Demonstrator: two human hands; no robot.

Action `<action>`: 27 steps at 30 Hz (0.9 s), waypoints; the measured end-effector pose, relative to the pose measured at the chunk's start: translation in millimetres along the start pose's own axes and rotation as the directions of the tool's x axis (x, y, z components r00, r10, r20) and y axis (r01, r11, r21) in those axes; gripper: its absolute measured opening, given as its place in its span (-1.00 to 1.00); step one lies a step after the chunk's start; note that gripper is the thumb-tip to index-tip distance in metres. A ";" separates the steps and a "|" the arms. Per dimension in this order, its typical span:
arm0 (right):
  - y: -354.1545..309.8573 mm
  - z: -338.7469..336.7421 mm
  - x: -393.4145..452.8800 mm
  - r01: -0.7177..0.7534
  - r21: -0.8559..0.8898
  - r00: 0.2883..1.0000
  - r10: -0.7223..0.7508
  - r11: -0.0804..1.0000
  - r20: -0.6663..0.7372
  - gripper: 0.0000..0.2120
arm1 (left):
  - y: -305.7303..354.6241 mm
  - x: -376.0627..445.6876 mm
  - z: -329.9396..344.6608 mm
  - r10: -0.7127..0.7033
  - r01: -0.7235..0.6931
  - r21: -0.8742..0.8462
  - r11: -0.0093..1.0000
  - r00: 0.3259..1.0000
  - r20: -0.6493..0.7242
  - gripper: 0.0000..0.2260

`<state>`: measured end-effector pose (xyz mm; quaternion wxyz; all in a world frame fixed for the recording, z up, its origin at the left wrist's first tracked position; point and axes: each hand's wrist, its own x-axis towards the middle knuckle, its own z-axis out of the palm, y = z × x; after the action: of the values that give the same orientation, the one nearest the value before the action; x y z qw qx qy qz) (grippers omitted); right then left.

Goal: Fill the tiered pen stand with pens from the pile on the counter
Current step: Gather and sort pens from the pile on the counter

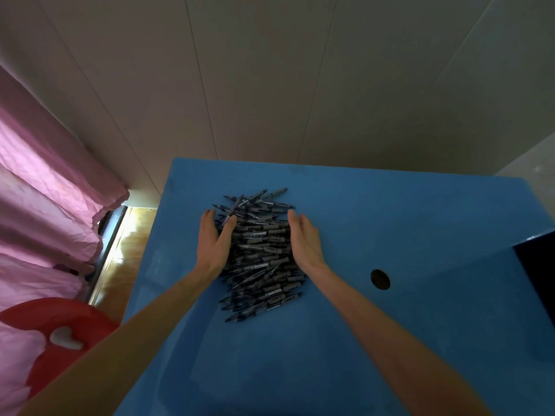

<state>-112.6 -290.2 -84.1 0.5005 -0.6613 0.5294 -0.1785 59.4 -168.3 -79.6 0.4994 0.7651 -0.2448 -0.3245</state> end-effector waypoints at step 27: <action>-75.0 13.3 81.3 0.203 -0.356 0.906 -0.037 0.912 0.421 -0.29 | 0.6 34.6 -2.9 0.209 -0.248 0.459 0.853 0.969 0.134 -0.66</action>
<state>-32.8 -360.0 -50.0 0.4444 -0.8024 0.3962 0.0411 84.7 -190.9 -86.9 0.3231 0.8155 -0.4250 -0.2234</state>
